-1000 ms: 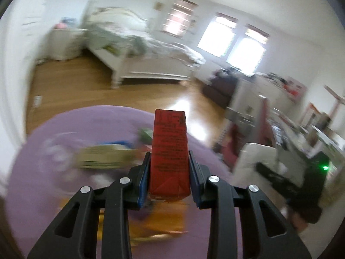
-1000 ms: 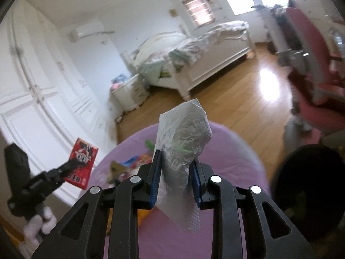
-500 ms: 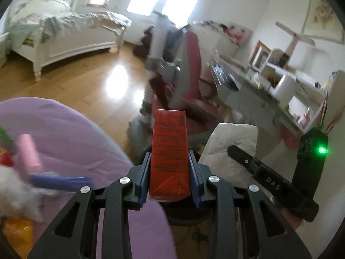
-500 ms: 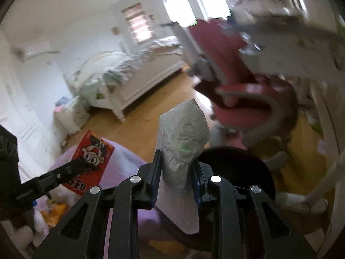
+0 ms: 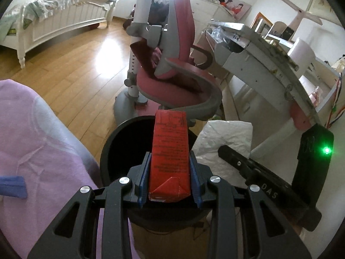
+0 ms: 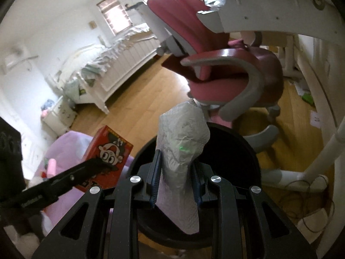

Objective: Collect trash
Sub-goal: 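Carry the red box and white bag over the bin and open both tools, then grasp the beige snack packet with the left tool while the right tool grasps the pink hair roller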

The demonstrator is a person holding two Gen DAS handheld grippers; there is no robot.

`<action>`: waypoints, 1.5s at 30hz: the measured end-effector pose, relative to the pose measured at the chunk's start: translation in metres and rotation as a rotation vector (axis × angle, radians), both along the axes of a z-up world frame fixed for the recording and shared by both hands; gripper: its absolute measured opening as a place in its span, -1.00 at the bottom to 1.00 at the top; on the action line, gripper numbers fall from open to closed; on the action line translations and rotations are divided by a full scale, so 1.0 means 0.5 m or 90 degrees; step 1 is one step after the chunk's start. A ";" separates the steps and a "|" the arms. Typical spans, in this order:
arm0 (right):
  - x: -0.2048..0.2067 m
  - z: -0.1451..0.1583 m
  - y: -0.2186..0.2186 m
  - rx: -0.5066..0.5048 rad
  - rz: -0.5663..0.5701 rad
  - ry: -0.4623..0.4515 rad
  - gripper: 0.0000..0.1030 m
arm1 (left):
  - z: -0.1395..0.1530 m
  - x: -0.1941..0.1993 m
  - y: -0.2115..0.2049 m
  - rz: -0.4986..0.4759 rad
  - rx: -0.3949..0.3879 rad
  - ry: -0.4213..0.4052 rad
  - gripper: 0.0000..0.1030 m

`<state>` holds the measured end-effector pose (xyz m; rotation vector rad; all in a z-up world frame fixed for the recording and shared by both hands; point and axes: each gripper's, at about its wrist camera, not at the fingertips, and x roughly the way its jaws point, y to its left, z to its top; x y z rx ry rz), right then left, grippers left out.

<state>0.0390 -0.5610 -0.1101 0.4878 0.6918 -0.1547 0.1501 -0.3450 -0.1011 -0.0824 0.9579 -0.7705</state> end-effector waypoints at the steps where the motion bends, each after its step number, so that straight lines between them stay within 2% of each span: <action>1: -0.001 -0.003 -0.005 0.001 -0.005 0.002 -0.20 | 0.001 -0.001 -0.005 -0.002 0.005 -0.003 -0.06; 2: -0.003 -0.005 -0.009 0.005 -0.011 0.002 -0.07 | 0.002 -0.002 -0.011 0.001 0.009 -0.009 0.38; 3: -0.005 -0.005 -0.014 0.007 -0.019 0.000 0.22 | 0.012 -0.009 -0.004 0.012 0.010 -0.030 0.61; 4: -0.011 -0.003 -0.019 0.007 -0.033 -0.005 0.45 | 0.019 -0.012 -0.006 0.020 0.006 -0.046 0.80; 5: -0.015 -0.002 -0.024 0.006 -0.042 -0.009 0.48 | 0.030 -0.017 -0.003 0.028 0.001 -0.066 0.83; 11: -0.025 0.013 -0.012 0.021 -0.044 -0.024 0.58 | 0.079 -0.034 0.055 0.063 0.013 -0.106 0.90; 17: 0.000 0.047 0.076 0.009 0.023 -0.038 0.58 | 0.116 -0.053 0.167 0.131 0.019 -0.137 0.90; 23: 0.049 0.081 0.214 0.002 0.141 -0.050 0.58 | 0.138 -0.067 0.343 0.242 0.045 -0.170 0.90; 29: 0.101 0.113 0.376 0.023 0.303 -0.055 0.58 | 0.147 -0.045 0.540 0.315 0.122 -0.202 0.90; 33: 0.149 0.127 0.469 0.025 0.379 -0.030 0.58 | 0.121 0.001 0.634 0.293 0.226 -0.207 0.90; 35: 0.187 0.132 0.516 0.005 0.400 -0.011 0.57 | 0.105 0.020 0.659 0.263 0.255 -0.214 0.90; 36: 0.206 0.134 0.535 -0.004 0.408 -0.004 0.49 | 0.094 0.033 0.670 0.245 0.269 -0.214 0.90; 37: 0.231 0.134 0.559 -0.012 0.423 0.004 0.32 | 0.085 0.043 0.675 0.232 0.276 -0.207 0.90; 42: 0.334 0.106 0.657 -0.048 0.464 0.073 0.17 | 0.042 0.075 0.685 0.178 0.320 -0.200 0.90; 45: 0.378 0.088 0.712 -0.093 0.488 0.113 0.05 | 0.030 0.082 0.690 0.160 0.298 -0.172 0.84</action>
